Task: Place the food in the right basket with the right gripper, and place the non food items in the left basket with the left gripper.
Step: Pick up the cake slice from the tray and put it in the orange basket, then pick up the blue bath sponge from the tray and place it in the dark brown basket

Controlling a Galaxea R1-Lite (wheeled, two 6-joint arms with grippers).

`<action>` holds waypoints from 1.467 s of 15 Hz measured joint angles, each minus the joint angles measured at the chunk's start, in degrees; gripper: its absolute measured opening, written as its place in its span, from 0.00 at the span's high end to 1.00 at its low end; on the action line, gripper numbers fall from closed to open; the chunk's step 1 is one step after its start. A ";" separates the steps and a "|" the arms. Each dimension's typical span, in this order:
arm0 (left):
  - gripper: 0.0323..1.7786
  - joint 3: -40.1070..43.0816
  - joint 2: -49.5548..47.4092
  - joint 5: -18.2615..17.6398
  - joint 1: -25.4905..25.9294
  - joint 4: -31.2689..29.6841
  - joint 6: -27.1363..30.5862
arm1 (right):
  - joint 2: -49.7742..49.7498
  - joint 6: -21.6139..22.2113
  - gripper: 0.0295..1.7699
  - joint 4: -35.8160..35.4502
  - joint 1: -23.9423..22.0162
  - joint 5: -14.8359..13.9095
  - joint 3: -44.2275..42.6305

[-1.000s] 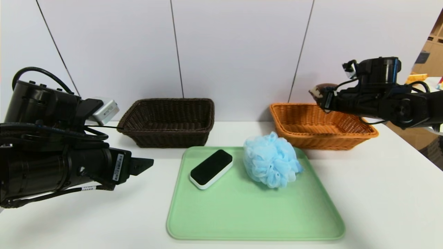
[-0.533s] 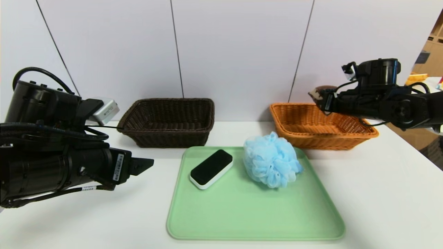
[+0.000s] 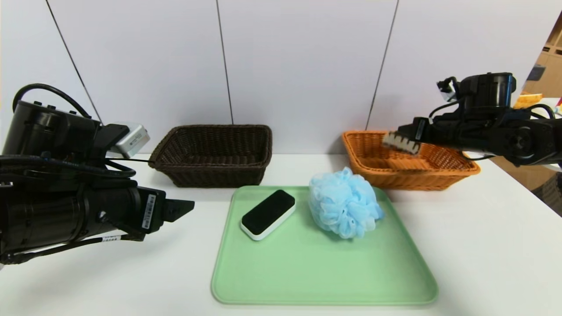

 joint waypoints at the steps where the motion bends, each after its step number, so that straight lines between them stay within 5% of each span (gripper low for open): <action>1: 0.05 0.02 0.00 0.00 0.00 0.01 -0.05 | -0.24 0.00 0.39 -0.05 0.02 0.02 0.04; 9: 0.05 -5.67 -0.50 -0.04 -4.91 0.04 0.11 | -10.14 -0.23 0.16 7.17 3.72 -0.48 2.97; 17: 0.05 -23.43 8.52 0.49 -12.17 6.73 0.46 | -43.56 -1.63 0.08 51.08 14.36 -5.23 5.08; 20: 0.05 -31.28 14.75 1.57 -14.45 11.03 0.48 | -53.15 -2.54 0.06 64.96 14.77 -13.17 5.61; 22: 0.05 -36.79 18.72 2.10 -16.37 14.59 0.50 | -56.87 -2.57 0.06 68.11 13.36 -15.62 6.56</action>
